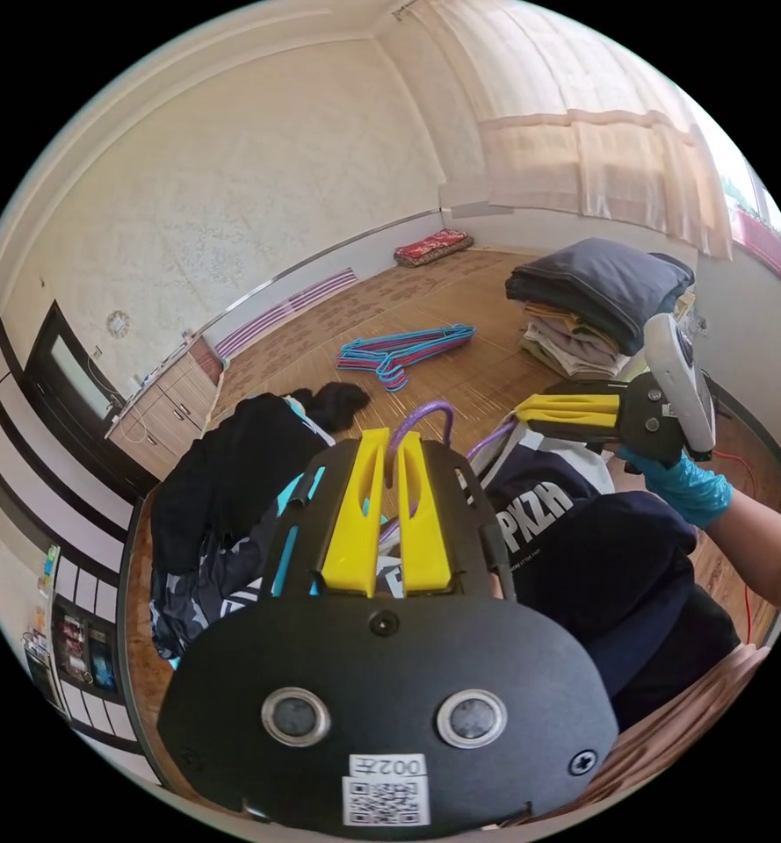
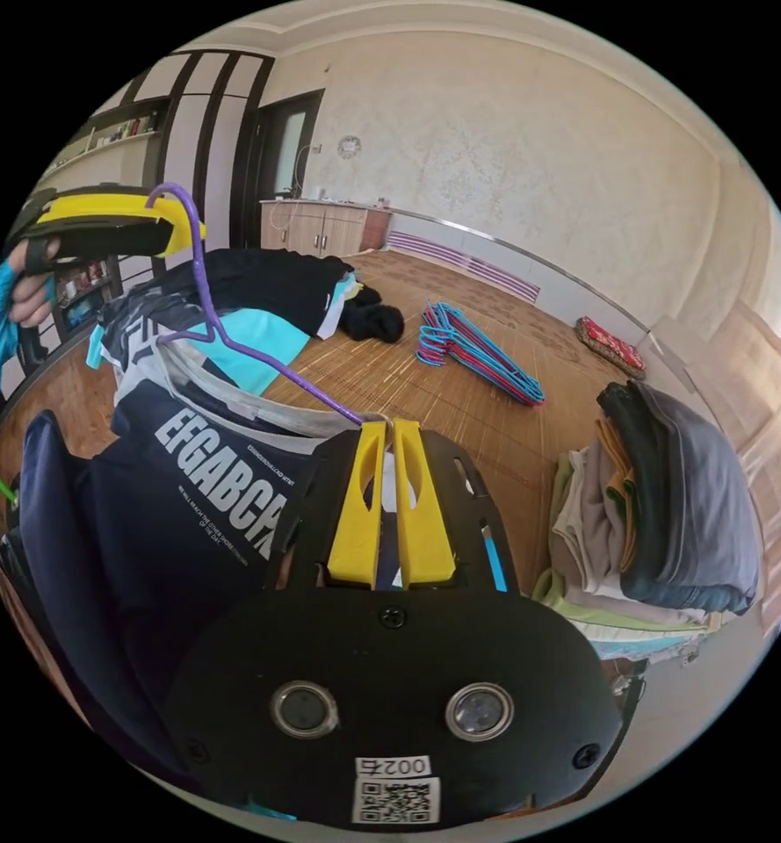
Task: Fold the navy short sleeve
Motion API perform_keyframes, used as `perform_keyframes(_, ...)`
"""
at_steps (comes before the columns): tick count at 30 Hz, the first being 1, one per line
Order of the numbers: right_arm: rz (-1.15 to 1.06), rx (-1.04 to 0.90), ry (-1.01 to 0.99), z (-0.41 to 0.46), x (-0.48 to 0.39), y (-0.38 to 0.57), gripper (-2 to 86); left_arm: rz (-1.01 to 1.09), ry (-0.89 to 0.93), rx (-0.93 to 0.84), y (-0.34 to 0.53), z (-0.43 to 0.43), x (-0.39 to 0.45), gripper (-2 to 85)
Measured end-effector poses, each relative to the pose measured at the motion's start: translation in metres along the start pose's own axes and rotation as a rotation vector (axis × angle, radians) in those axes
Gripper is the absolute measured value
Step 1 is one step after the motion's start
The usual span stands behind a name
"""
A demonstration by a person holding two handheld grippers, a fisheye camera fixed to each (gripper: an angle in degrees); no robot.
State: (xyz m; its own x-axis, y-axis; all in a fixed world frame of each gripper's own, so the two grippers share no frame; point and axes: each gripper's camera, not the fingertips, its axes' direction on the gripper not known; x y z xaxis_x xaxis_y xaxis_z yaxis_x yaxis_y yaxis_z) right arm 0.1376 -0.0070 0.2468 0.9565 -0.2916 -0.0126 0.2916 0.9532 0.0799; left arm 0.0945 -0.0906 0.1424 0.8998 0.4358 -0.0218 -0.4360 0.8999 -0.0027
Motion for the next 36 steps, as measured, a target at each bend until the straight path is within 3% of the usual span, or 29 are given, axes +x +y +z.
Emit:
perform_keyframes(16, 0.056, -0.055, 0.19, 0.034, 0.002, -0.013, -0.9, -0.082, -0.06, 0.028, 0.006, -0.01, -0.011, -0.9)
perform_keyframes(27, 0.22, -0.127, 0.181, 0.055, 0.042, -0.011, -0.9, -0.122, -0.132, 0.061, 0.021, -0.026, -0.029, -0.9)
perform_keyframes(36, 0.262, -0.074, -0.007, 0.056, 0.058, 0.014, -0.9, -0.197, -0.093, 0.068, 0.03, -0.041, -0.067, -1.0)
